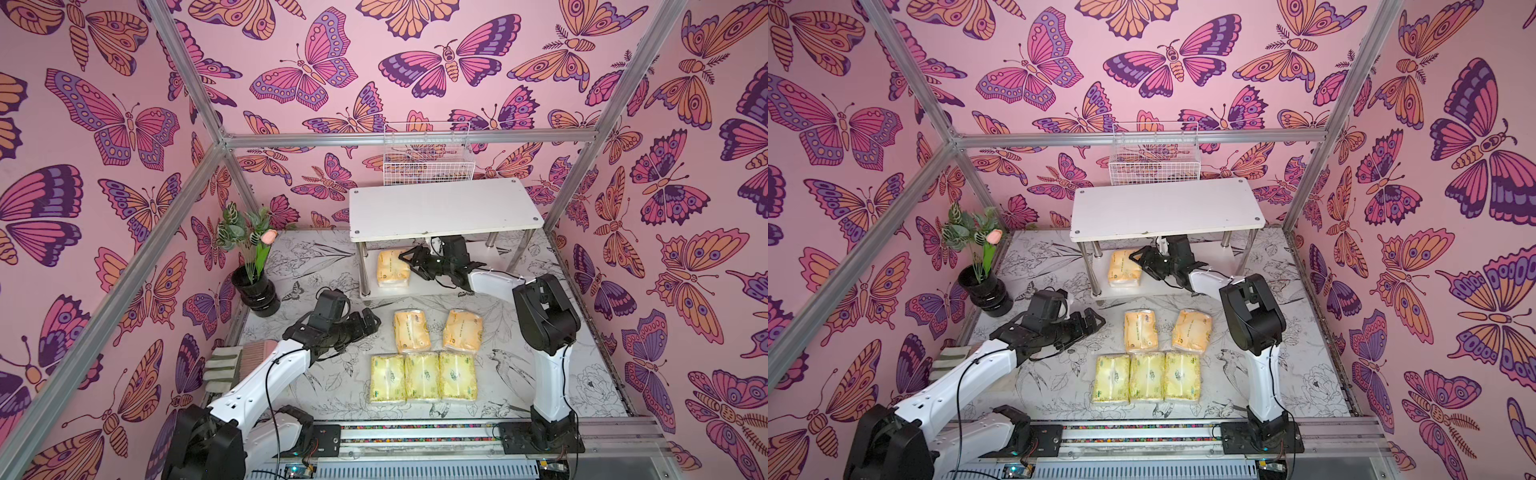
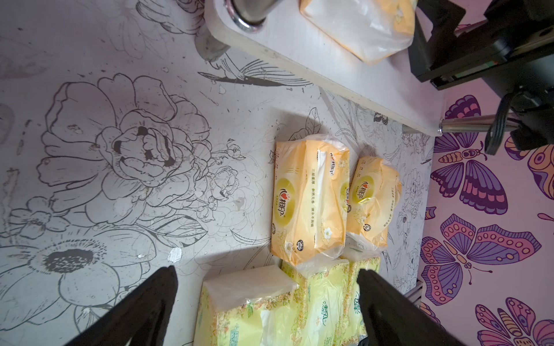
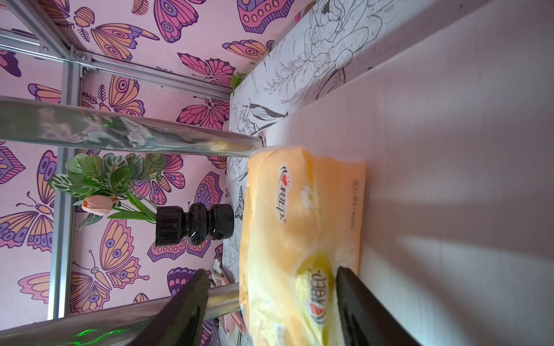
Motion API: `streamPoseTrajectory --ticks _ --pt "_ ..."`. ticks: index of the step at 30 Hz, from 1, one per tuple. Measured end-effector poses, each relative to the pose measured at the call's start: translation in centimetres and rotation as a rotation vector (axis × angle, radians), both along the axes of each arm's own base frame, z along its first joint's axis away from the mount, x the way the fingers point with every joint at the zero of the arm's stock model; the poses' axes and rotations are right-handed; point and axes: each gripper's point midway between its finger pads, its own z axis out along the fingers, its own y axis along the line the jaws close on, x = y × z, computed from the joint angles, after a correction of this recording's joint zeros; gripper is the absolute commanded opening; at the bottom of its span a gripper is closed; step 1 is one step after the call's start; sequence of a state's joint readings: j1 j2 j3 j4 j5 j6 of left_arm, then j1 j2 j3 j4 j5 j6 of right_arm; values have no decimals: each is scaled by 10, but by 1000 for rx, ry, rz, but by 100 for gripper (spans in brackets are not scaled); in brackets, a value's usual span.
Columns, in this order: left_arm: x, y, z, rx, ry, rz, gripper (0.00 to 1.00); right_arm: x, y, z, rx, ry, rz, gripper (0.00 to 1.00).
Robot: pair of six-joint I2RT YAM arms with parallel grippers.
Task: Place the tissue boxes on the shelf by color
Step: Place a box of tissues on the shelf, then pick up the box of tissues from the center of the board.
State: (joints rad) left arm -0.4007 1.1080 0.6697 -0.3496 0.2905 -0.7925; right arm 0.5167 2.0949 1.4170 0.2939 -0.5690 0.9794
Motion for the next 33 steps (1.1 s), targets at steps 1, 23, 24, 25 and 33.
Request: streamPoseTrajectory --ticks 1,23,24,25,33 --pt "0 0 0 0 0 0 100 1 0 -1 0 1 0 70" --pt "19 -15 68 -125 50 94 99 -89 -66 32 -128 -60 -23 71" --pt "21 -17 74 -143 67 106 100 -94 -70 34 -144 -67 -22 71" --pt "23 -20 78 -163 87 120 100 -98 -73 33 -161 -66 -20 71" --pt "33 -33 138 -352 153 241 100 -142 -110 -12 -350 75 -29 71"
